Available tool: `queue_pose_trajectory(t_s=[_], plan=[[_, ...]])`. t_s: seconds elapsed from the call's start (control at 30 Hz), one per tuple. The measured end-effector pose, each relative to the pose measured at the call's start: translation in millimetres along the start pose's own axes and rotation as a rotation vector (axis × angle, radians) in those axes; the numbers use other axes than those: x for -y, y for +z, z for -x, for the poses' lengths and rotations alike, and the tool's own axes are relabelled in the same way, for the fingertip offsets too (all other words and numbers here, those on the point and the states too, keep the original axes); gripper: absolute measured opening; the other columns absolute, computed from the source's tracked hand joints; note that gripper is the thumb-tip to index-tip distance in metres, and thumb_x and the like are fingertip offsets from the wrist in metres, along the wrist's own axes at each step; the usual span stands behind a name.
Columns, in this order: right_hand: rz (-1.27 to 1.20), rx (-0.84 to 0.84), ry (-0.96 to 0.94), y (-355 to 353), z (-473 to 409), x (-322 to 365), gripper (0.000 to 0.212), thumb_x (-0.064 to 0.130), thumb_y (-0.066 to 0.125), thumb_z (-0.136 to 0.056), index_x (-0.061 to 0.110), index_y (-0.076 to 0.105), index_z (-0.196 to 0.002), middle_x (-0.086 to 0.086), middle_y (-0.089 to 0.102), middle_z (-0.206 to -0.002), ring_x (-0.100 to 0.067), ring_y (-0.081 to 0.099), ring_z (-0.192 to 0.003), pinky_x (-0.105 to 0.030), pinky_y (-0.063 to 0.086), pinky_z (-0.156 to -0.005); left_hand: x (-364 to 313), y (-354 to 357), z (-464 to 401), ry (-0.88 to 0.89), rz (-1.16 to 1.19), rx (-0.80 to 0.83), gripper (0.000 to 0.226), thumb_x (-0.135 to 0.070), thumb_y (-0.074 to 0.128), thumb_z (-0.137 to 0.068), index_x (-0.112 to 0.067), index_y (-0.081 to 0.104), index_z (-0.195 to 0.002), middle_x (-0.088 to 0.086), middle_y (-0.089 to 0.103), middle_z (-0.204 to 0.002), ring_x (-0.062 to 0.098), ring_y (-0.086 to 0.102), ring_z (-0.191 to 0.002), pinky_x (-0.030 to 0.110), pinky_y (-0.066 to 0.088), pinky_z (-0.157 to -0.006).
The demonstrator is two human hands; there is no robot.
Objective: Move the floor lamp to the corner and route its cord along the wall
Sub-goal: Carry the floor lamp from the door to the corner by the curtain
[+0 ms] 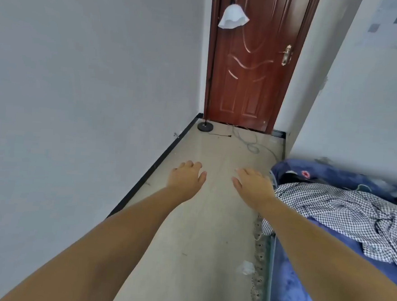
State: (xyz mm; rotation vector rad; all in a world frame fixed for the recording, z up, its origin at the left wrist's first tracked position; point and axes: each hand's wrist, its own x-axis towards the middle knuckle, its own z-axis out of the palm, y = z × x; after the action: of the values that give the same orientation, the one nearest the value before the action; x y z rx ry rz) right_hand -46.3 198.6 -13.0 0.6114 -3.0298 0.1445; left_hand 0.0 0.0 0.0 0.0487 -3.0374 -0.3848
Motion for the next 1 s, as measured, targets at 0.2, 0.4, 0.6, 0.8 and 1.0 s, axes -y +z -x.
queue_pose_trajectory(t_s=[0.2,0.4,0.6,0.8,1.0], plan=[[0.025,0.067,-0.021,7,-109,-67,0.044,0.037,0.03,-0.099,0.019,0.043,-0.137,-0.007,0.053,-0.135,-0.029,0.052,-0.118,-0.042,0.042,-0.095,-8,13,-116,-0.067,0.073,0.042,0.043,-0.037,0.028,-0.098,-0.013,0.044,-0.129,0.011,0.053,-0.128,0.027,0.053,-0.11,0.044,0.046,-0.091],[0.026,0.141,-0.029,19,-226,-101,0.044,0.034,0.026,-0.1,0.016,0.039,-0.138,-0.01,0.049,-0.135,-0.031,0.05,-0.117,-0.043,0.041,-0.094,14,31,-228,-0.119,0.091,-0.001,0.042,-0.038,0.03,-0.097,-0.013,0.047,-0.125,0.011,0.055,-0.125,0.028,0.053,-0.109,0.043,0.046,-0.087],[0.098,0.113,-0.098,28,-372,-112,0.041,0.033,0.025,-0.1,0.014,0.046,-0.129,-0.01,0.053,-0.127,-0.029,0.053,-0.111,-0.043,0.045,-0.092,55,36,-379,-0.096,0.056,-0.05,0.042,-0.038,0.03,-0.097,-0.012,0.049,-0.123,0.013,0.057,-0.12,0.029,0.054,-0.106,0.042,0.046,-0.083],[0.041,0.085,0.016,20,-515,-149,0.033,0.03,0.028,-0.098,0.011,0.051,-0.113,-0.009,0.056,-0.118,-0.03,0.055,-0.107,-0.044,0.043,-0.091,74,24,-549,-0.018,0.084,-0.019,0.041,-0.037,0.031,-0.096,-0.011,0.05,-0.121,0.014,0.058,-0.117,0.03,0.053,-0.107,0.045,0.048,-0.085],[0.041,0.089,0.067,28,-629,-211,0.036,0.032,0.029,-0.099,0.015,0.05,-0.123,-0.008,0.056,-0.121,-0.028,0.056,-0.107,-0.042,0.043,-0.09,56,43,-689,0.03,0.089,0.054,0.039,-0.035,0.031,-0.097,-0.011,0.05,-0.121,0.012,0.056,-0.121,0.029,0.052,-0.108,0.042,0.043,-0.084]])
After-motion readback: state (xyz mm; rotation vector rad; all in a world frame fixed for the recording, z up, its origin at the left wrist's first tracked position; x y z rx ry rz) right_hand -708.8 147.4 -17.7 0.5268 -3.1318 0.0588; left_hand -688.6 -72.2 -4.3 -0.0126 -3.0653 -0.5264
